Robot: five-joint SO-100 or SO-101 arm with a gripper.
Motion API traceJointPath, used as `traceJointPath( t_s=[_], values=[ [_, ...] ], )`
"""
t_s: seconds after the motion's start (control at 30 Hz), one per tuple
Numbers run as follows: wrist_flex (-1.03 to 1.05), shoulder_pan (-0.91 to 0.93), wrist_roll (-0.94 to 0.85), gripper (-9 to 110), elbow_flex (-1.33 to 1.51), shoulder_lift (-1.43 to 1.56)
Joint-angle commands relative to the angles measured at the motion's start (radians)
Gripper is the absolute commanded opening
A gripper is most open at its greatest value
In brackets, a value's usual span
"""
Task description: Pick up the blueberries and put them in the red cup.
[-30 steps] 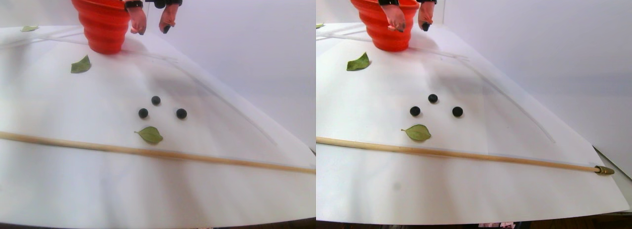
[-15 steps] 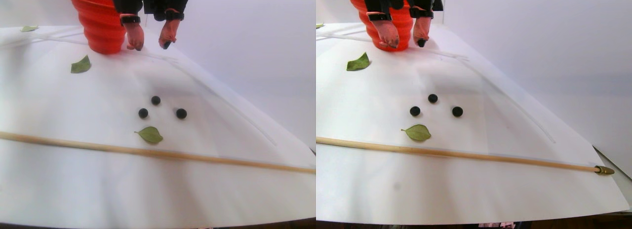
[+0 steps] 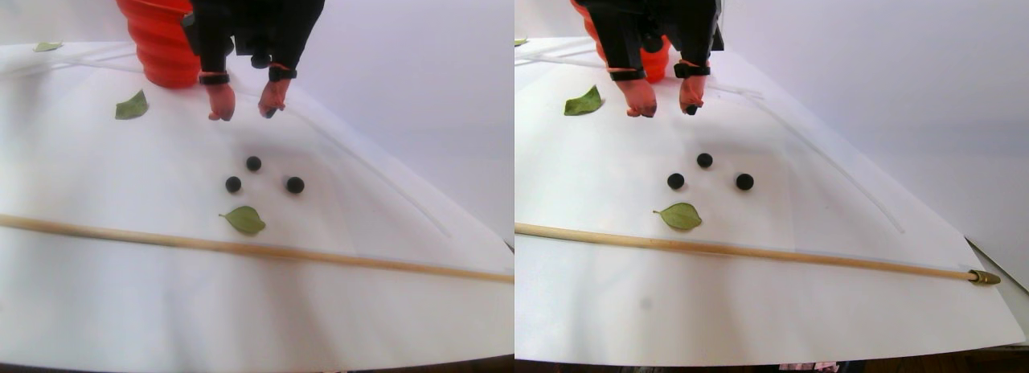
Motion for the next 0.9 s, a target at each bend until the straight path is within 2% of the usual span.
traceJointPath(
  t_s=[0.0, 0.37, 0.87],
  values=[
    [-0.074, 0.018, -0.005, 16, -0.005, -0.049],
    [-0.215, 0.012, -0.009, 16, 0.067, -0.107],
    [-0.426, 0.02, 0.009, 16, 0.012, -0.41]
  ],
)
